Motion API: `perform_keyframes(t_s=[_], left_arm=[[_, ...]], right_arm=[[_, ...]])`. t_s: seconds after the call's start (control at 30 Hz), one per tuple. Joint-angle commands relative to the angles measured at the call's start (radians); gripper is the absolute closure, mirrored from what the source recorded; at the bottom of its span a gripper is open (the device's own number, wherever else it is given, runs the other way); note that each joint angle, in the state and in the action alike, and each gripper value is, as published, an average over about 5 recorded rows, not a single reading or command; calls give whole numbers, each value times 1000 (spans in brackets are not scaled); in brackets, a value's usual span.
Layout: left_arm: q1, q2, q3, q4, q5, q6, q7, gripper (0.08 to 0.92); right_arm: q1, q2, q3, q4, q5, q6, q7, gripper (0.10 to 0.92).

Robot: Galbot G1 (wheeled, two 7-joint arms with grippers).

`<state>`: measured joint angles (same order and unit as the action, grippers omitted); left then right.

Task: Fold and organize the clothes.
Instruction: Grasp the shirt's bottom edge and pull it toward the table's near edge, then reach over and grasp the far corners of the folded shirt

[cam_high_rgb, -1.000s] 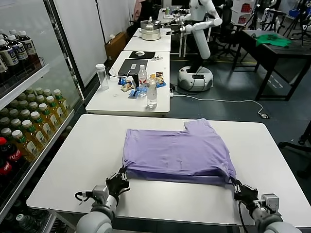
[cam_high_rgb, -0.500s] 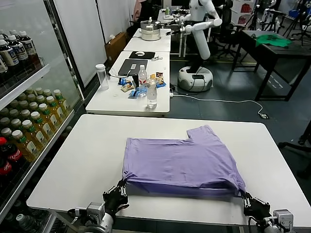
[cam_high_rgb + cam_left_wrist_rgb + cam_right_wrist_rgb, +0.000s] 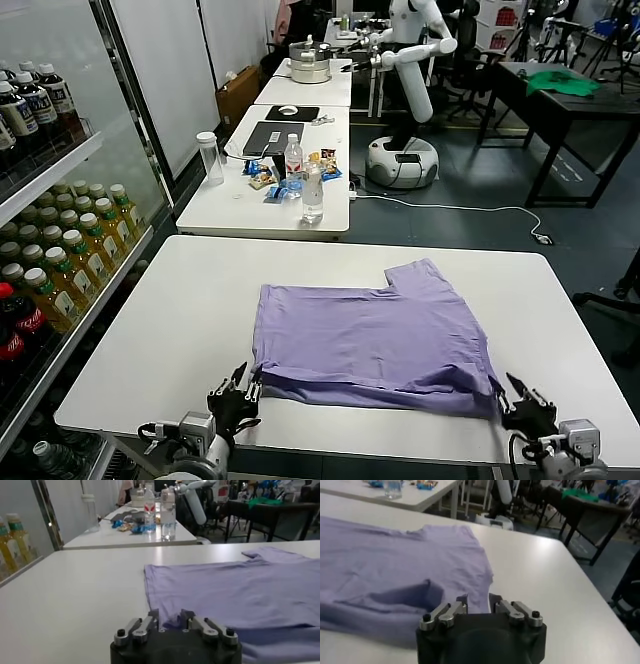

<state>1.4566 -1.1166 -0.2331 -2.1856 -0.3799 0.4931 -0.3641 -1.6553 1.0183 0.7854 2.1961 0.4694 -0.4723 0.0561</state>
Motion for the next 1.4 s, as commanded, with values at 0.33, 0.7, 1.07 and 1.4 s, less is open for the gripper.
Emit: perform_keyframes(t_s=[0.33,0.7,1.07,1.4], left_arm=[[-418,35,30,264,-182,0,-4,245],[-636,-36,116,518,-264,24,15,177],[-750,-114,166,703,-265,40,16,177],[-779,-145,182,766,-244,38,12,177]], right_arm=[[624,-113,-302,-336,133,-62,72,209],[994,-19,-541,-735,175,-105,100,203],[1122,69,-592,-965,150,-105,78,203],[1179,129,-617,-1103,145,-106,40,203]])
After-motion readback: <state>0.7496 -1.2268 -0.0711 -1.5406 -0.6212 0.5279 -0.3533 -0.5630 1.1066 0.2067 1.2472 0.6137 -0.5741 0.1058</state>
